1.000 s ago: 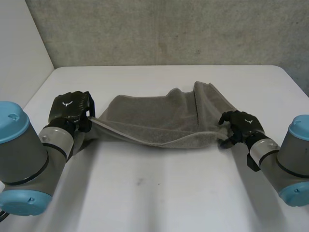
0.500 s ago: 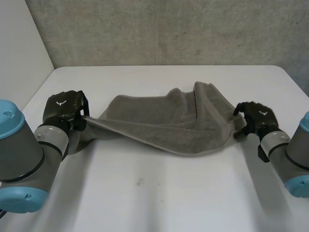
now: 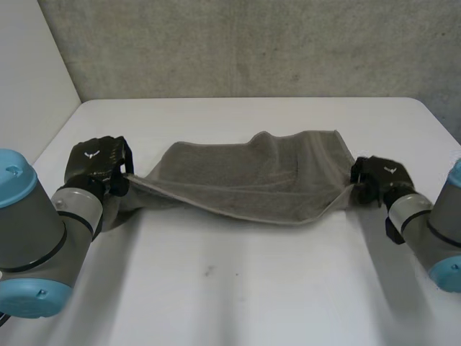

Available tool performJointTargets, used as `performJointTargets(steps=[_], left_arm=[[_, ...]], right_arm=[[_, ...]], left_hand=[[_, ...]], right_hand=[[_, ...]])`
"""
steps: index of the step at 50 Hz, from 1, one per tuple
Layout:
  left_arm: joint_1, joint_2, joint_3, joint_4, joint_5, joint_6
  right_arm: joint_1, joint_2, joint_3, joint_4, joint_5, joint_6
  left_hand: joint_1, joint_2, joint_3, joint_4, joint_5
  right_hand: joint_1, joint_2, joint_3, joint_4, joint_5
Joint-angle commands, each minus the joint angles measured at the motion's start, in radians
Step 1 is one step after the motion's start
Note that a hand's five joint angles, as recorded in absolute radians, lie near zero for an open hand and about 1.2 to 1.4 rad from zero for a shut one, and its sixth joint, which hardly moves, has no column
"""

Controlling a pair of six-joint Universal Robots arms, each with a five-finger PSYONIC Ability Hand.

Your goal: Fold the towel.

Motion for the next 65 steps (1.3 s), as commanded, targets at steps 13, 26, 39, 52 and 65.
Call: performJointTargets(steps=[13, 26, 39, 52, 65], left_arm=[[-0.004, 0.258, 0.004, -0.170, 0.007, 0.126], [-0.005, 0.420, -0.062, -0.428, 0.035, 0.285], [0.013, 0.159, 0.039, -0.314, 0.110, 0.310], [0.012, -0.149, 0.652, -0.129, 0.107, 0.265], [0.049, -0.016, 0.454, 0.008, 0.072, 0.089]], right_arm=[[-0.066, -0.541, 0.065, 0.297, -0.129, -0.273], [-0.161, -0.576, 0.017, 0.863, -0.272, -0.587], [-0.129, -0.311, -0.169, 0.786, -0.256, -0.623], [0.030, -0.140, -0.577, 0.230, -0.063, -0.469], [0.027, -0.305, -0.359, 0.088, -0.049, -0.319]], left_hand=[[0.206, 0.178, 0.179, 0.176, 0.184], [0.206, 0.178, 0.179, 0.176, 0.184], [0.206, 0.178, 0.179, 0.176, 0.184], [0.206, 0.178, 0.179, 0.176, 0.184], [0.206, 0.178, 0.179, 0.176, 0.184]], right_hand=[[0.073, 0.096, 0.062, 0.056, 0.069], [0.073, 0.096, 0.062, 0.056, 0.069], [0.073, 0.096, 0.062, 0.056, 0.069], [0.073, 0.096, 0.062, 0.056, 0.069], [0.073, 0.096, 0.062, 0.056, 0.069]])
